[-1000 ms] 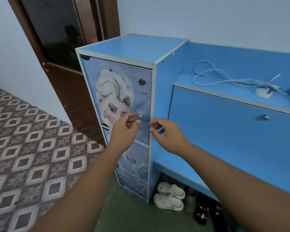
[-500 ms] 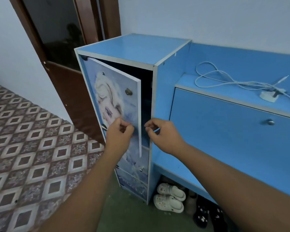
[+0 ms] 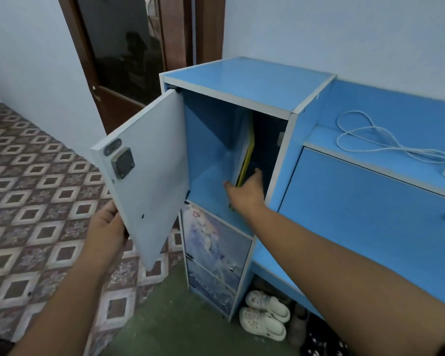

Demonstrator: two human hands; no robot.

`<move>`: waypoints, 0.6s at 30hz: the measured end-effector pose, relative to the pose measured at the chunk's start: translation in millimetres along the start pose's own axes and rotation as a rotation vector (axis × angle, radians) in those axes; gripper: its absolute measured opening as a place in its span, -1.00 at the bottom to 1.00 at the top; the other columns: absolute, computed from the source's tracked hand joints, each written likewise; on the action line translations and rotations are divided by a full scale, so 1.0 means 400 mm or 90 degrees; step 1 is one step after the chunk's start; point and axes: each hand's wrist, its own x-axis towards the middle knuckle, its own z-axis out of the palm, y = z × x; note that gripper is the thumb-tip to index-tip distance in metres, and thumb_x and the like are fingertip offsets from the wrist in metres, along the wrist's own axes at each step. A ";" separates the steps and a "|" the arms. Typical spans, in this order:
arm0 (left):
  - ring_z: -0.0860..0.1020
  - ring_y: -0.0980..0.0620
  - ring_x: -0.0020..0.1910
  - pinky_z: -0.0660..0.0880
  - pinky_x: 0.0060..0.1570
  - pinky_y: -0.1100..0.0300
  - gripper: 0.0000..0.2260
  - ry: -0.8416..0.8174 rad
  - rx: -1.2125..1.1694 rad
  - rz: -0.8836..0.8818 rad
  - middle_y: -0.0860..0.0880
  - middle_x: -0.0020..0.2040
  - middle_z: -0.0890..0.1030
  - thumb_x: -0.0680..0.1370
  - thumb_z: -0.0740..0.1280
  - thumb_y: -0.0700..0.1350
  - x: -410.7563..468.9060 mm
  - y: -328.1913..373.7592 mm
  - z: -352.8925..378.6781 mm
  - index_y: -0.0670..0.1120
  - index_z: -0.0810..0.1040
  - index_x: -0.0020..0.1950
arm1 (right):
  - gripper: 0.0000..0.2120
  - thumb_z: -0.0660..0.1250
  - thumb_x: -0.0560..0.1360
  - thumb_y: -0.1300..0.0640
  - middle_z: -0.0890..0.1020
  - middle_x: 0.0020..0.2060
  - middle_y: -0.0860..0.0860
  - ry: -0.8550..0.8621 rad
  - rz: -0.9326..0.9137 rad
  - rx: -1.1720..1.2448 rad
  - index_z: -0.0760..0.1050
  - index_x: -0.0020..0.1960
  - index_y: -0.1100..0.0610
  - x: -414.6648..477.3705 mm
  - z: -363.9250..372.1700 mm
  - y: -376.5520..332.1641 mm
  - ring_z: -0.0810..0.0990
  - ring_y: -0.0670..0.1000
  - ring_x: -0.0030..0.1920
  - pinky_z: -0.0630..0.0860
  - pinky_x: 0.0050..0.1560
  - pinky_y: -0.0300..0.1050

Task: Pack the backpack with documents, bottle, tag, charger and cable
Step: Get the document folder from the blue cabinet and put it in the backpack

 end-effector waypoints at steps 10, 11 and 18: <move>0.75 -0.11 -0.06 0.70 -0.16 -0.02 -0.76 -0.031 -0.021 0.036 -0.09 0.06 0.76 0.53 0.42 0.05 0.049 -0.017 -0.076 0.02 0.72 0.15 | -0.48 0.37 0.59 0.09 0.53 0.36 0.13 0.158 0.037 0.124 0.32 0.48 0.20 0.183 0.043 -0.047 0.52 0.20 0.34 0.42 0.29 -0.08; 0.75 -0.12 -0.06 0.70 -0.15 -0.04 -0.76 -0.032 -0.019 0.039 -0.11 0.06 0.76 0.54 0.42 0.05 0.053 -0.018 -0.081 0.01 0.72 0.16 | -0.59 0.32 0.61 0.15 0.57 0.29 0.15 0.165 0.027 0.114 0.39 0.43 0.21 0.184 0.044 -0.045 0.55 0.21 0.29 0.42 0.20 -0.12; 0.74 -0.17 -0.08 0.69 -0.13 -0.08 -0.64 -0.021 -0.011 0.032 -0.14 0.04 0.76 0.45 0.55 0.11 0.062 -0.019 -0.086 -0.05 0.71 0.17 | -0.73 0.22 0.67 0.18 0.61 0.17 0.22 0.132 0.010 0.010 0.47 0.29 0.31 0.133 0.013 -0.048 0.60 0.23 0.19 0.47 0.08 -0.10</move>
